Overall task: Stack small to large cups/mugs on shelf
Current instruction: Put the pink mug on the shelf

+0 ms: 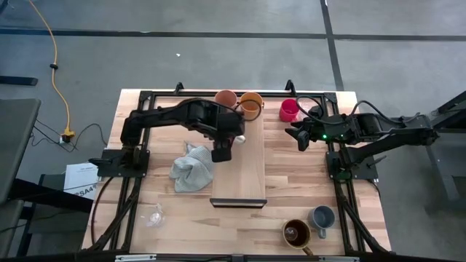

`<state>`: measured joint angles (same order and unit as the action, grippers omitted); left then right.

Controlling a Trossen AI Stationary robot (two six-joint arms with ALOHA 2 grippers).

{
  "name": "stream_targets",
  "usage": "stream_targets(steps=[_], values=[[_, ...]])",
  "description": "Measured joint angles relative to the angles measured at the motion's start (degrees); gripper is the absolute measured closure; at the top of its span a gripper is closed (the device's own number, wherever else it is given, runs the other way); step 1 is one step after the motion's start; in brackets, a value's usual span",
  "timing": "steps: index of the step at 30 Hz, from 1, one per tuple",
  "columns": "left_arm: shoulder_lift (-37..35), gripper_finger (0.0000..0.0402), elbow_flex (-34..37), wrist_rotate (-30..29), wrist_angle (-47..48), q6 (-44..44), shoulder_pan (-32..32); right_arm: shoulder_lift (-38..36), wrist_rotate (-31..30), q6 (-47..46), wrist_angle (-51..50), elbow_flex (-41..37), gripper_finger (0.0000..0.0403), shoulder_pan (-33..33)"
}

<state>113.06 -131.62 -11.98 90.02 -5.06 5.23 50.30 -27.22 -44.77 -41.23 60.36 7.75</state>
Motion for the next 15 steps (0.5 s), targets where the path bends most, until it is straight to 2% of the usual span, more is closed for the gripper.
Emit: stream_targets(steps=[3, 6, 8, 11, 15], values=[[0.0, 0.0233, -3.29, 2.8, -0.09, -1.83, 0.0, 0.0, 0.08, 0.0, 0.0, 0.0, 0.0199, 0.0], [-2.62, 0.0233, -2.4, 5.73, -0.47, -5.03, -0.51, 0.27, 0.93, 0.08, 0.56, 0.0, 0.0199, 0.01], [-4.62, 0.0242, -2.43, 5.22, -0.37, -7.25, -1.65, 0.92, 1.25, 0.79, 1.22, 0.0, 0.0199, 0.23], [-8.09, 0.0281, -2.41, -0.03, -2.77, -8.95, -4.51, 2.55, 1.91, 3.99, 2.58, -0.11, 0.0199, 0.55], [-13.02, 0.0379, -2.42, -7.84, -6.92, -11.2, -7.59, 5.86, 3.79, 6.34, 2.82, -0.24, 0.0199, 0.54]])
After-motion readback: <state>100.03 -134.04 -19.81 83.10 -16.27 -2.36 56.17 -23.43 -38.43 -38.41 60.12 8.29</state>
